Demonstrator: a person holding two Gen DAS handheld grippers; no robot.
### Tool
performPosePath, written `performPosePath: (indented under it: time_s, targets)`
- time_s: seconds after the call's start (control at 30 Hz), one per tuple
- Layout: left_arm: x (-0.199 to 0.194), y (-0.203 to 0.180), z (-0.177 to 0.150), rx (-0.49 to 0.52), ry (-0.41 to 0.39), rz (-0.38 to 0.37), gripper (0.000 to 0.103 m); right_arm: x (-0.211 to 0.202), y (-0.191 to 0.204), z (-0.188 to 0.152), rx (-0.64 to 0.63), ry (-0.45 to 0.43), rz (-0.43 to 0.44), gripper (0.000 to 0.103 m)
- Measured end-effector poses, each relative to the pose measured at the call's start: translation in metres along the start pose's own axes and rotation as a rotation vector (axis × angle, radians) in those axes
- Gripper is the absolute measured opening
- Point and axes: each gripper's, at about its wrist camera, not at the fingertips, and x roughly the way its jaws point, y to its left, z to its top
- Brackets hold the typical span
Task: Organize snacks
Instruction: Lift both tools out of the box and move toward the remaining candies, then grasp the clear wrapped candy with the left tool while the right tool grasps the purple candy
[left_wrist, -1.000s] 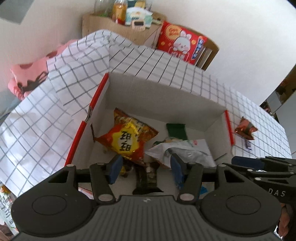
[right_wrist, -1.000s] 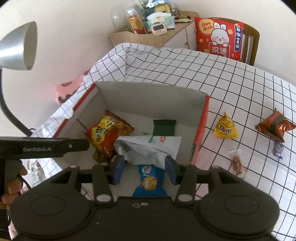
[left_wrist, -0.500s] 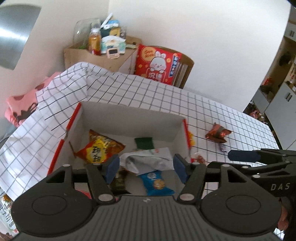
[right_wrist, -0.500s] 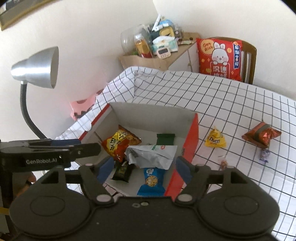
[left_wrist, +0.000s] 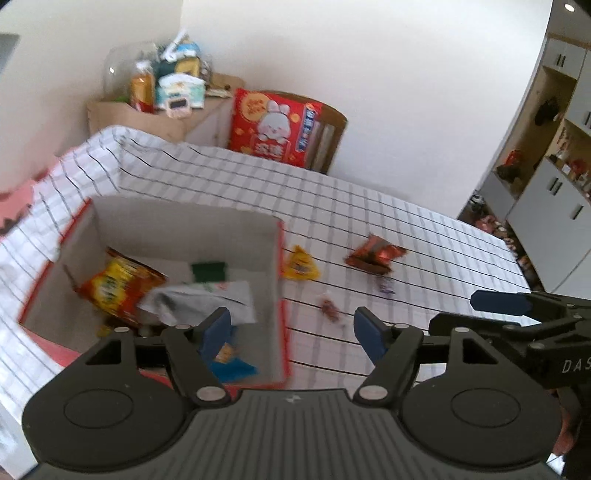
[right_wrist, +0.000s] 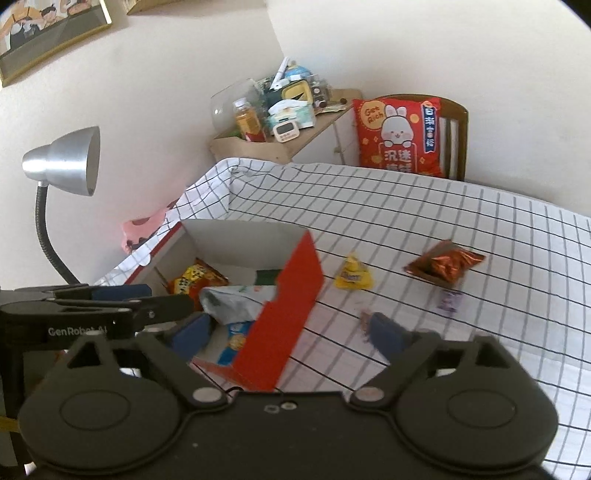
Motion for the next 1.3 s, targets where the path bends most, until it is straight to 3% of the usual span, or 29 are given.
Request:
performPosePath:
  time_s: [0.2,0.53,0.83,1.07,1.3]
  targets:
    - [0.028,-0.030,-0.013,-0.083,0.040,0.018,0.076,-0.015,-0.041,-0.008,-0.002,-0.009,-0.037,0.101]
    - [0.087,-0.080,-0.011,-0.125,0.114,0.152,0.076,-0.003,-0.120,-0.003,0.053,0.050,-0.137,0.101]
    - [0.150,-0.090,0.002,-0.142,0.205,0.253,0.076,0.044,-0.163,0.011,0.100,0.144,-0.175,0.101]
    - [0.190,-0.087,0.009,-0.174,0.265,0.283,0.076,0.092,-0.181,0.023,0.163,0.198,-0.172,0.099]
    - [0.216,-0.088,0.015,-0.159,0.296,0.316,0.075,0.132,-0.186,0.028,0.168,0.260,-0.188,0.091]
